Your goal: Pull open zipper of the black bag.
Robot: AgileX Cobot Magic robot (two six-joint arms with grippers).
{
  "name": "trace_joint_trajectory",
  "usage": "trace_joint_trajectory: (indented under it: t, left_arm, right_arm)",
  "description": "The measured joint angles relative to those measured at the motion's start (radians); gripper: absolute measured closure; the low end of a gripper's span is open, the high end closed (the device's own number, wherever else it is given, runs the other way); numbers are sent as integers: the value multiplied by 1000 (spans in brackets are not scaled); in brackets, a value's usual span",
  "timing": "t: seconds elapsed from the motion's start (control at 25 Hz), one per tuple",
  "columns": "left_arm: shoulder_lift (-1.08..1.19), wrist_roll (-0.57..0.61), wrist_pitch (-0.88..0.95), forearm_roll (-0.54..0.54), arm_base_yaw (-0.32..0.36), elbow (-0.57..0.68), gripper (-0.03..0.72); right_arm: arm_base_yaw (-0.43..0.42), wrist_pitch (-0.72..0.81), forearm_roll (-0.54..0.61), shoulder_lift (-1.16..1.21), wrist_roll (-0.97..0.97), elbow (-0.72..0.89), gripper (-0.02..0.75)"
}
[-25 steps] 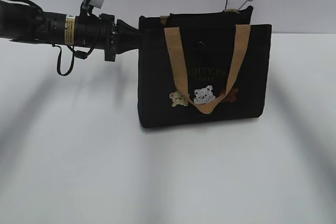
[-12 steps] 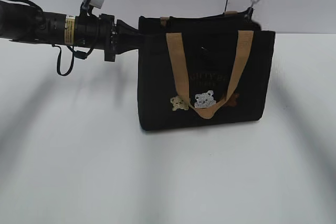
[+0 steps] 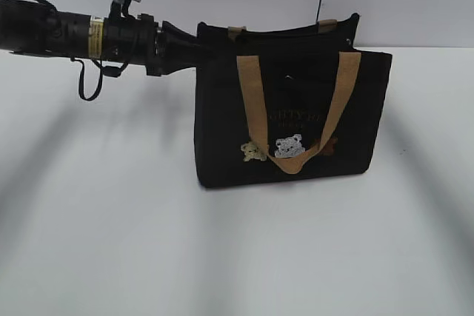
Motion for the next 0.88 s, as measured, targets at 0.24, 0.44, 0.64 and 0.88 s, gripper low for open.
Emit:
trace_joint_trajectory:
  t: [0.24,0.44,0.64,0.88]
  left_arm:
    - [-114,-175,73,136,1,0,412]
    - [-233,-459,267,195,1,0,391]
    - [-317,-744,488,195,1,0,300]
    - [-338,-915,876,194,1,3,267]
  right_arm:
    - [0,0,1,0,-59,0,288]
    - [0,0,4,-2,-70,0,288]
    - [0,0,6,-17,-73,0,288]
    - [0,0,8,-70,-89,0,288]
